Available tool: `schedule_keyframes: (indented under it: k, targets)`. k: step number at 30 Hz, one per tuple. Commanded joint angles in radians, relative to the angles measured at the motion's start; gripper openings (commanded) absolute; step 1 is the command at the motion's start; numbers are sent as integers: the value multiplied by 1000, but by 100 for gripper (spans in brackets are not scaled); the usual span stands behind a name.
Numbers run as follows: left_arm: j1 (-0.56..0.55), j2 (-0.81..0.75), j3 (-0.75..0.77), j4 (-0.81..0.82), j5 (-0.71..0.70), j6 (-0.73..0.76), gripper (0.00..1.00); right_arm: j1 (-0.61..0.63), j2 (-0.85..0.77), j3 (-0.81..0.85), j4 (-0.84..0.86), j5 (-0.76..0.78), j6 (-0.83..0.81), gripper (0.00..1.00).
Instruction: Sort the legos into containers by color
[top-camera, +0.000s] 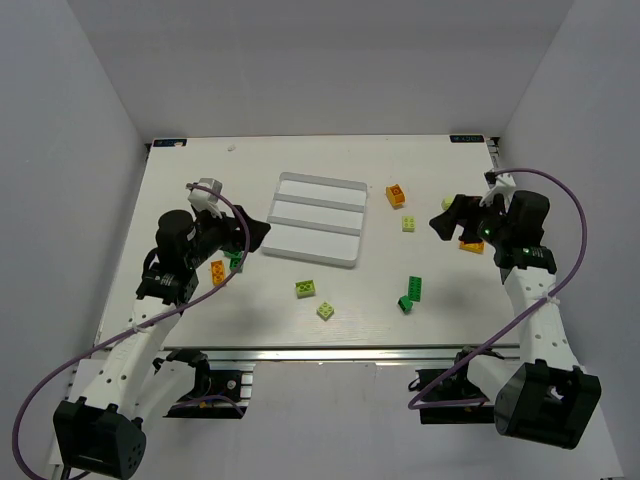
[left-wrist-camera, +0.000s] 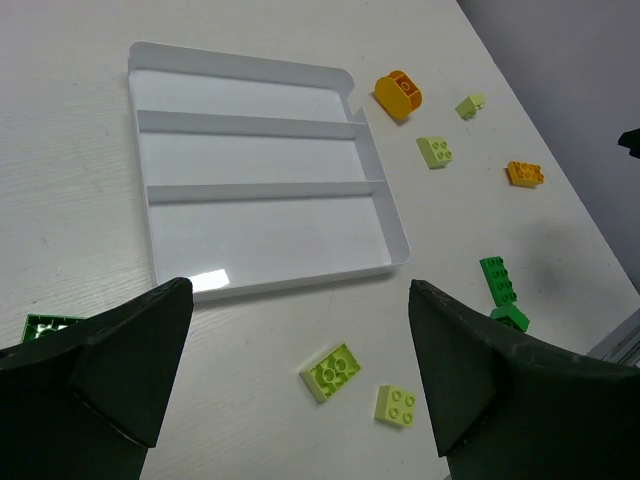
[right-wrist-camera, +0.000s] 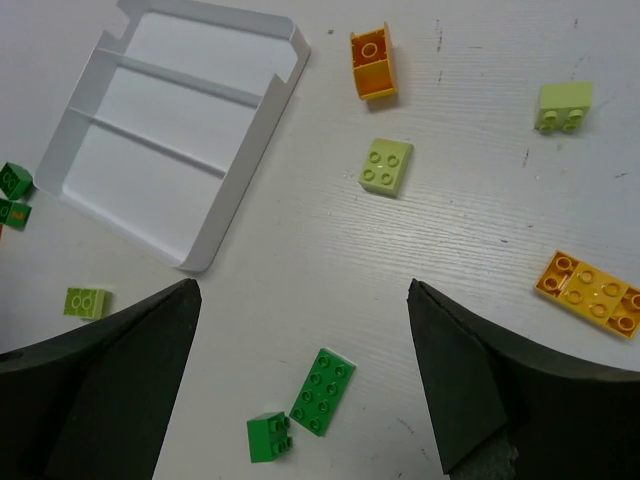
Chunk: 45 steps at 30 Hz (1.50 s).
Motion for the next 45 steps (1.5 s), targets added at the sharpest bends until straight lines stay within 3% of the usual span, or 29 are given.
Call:
schedule_keyframes:
  k: [1, 3, 5, 9, 12, 13, 14, 16, 18, 19, 20, 21, 23, 24, 26, 30, 32, 40, 45]
  targets:
    - [2, -2, 35, 10, 9, -4, 98, 8, -5, 31, -16, -56, -55, 89]
    - [2, 1, 33, 9, 7, -3, 98, 8, -37, -3, 4, -85, -87, 89]
    - [2, 4, 30, 12, 4, -3, 97, 10, -65, -32, 6, -152, -231, 89]
    - [2, 15, 29, 9, -12, -3, 90, 11, -128, -71, 15, -122, -319, 89]
    - [2, 20, 27, 1, -54, -1, 66, 19, -105, -72, -8, -120, -413, 89]
    - [2, 23, 30, -8, -69, 0, 38, 19, -94, -83, -40, -187, -449, 89]
    - [2, 27, 35, -19, -86, 0, 28, 27, -82, -78, -69, -202, -487, 89]
    - [11, 30, 41, -39, -147, 0, 17, 37, -53, -62, -129, -251, -549, 89]
    - [11, 35, 47, -59, -205, 3, 19, 56, -66, -58, -161, -283, -633, 89]
    - [11, 40, 50, -88, -277, 5, 24, 60, -79, -67, -145, -285, -597, 89]
    - [11, 55, 55, -102, -317, 5, 37, 60, -91, -87, -99, -286, -578, 86]
    - [11, 64, 64, -114, -341, 5, 40, 72, -111, -97, -77, -289, -558, 80]
    - [20, 111, 69, -146, -428, 5, 53, 83, -109, -88, -62, -273, -506, 61]
    - [21, 136, 81, -158, -440, 2, 66, 83, -97, -78, -63, -262, -494, 30]
    - [21, 196, 96, -192, -460, -21, 70, 94, -82, -63, -68, -207, -468, 13]
    - [21, 399, 183, -287, -571, -165, 74, 112, -60, -54, -68, -153, -461, 52]
    - [21, 454, 214, -318, -612, -210, 75, 125, -62, -55, -66, -151, -461, 59]
    - [21, 664, 366, -466, -692, -480, 74, 142, -85, -64, -54, -142, -460, 61]
    - [21, 742, 418, -514, -686, -523, 75, 149, -82, -64, -54, -139, -460, 62]
